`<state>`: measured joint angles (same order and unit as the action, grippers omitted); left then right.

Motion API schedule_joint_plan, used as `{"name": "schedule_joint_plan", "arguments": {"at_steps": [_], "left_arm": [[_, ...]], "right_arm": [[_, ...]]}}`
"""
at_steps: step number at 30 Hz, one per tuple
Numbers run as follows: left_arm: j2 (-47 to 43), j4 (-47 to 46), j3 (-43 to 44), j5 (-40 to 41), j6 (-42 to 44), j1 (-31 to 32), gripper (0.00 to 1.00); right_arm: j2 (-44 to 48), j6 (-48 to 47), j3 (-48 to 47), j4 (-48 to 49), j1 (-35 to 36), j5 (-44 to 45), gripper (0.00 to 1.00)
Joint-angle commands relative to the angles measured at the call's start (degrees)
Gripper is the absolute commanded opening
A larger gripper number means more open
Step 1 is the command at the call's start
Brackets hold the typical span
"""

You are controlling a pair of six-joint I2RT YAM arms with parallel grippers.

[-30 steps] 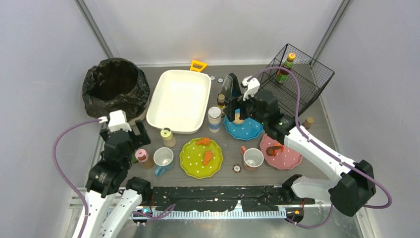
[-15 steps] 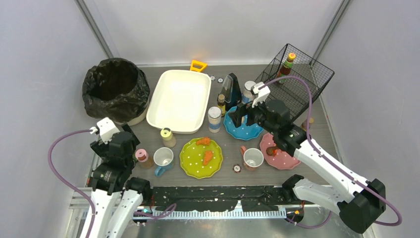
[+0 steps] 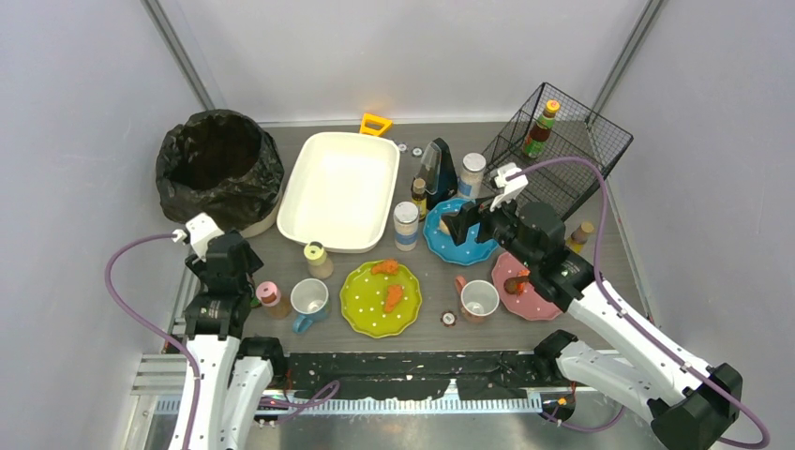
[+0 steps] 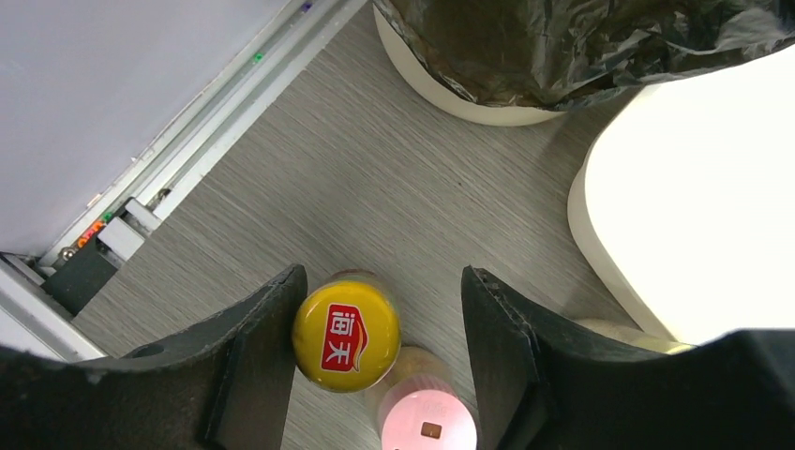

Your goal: Clear the kitchen counter

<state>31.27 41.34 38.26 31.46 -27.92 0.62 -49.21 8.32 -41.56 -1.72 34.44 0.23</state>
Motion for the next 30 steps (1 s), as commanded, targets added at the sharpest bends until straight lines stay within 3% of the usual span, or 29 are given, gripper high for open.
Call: {"name": "schedule_joint_plan", "arguments": {"at_steps": [1, 6, 10, 14, 20, 30], "left_arm": [[0.91, -2.05, -0.27, -1.94, -0.77, -0.36, 0.63], [1.3, -1.75, -0.2, -1.36, -0.6, -0.36, 0.64], [1.43, -1.62, 0.09, -1.02, -0.45, -0.36, 0.57], [0.98, -0.98, 0.61, -0.99, 0.11, -0.36, 0.38], [0.53, 0.17, 4.42, -0.68, 2.36, -0.36, 0.0], [3.16, 4.64, 20.69, -8.61, 7.56, -0.37, 0.0]], "right_arm": [[1.44, -1.02, 0.41, 3.12, 0.2, 2.14, 0.95], [2.24, -1.15, 1.24, 3.01, 0.18, 2.77, 0.96], [2.79, -1.33, 1.72, 3.04, 0.19, 3.18, 0.96], [3.01, -1.37, 1.8, 3.03, 0.19, 3.33, 0.96], [3.13, -1.85, 1.88, 2.8, 0.15, 3.93, 0.96], [4.28, -2.52, 1.59, 2.08, 0.19, 3.96, 0.96]]}}
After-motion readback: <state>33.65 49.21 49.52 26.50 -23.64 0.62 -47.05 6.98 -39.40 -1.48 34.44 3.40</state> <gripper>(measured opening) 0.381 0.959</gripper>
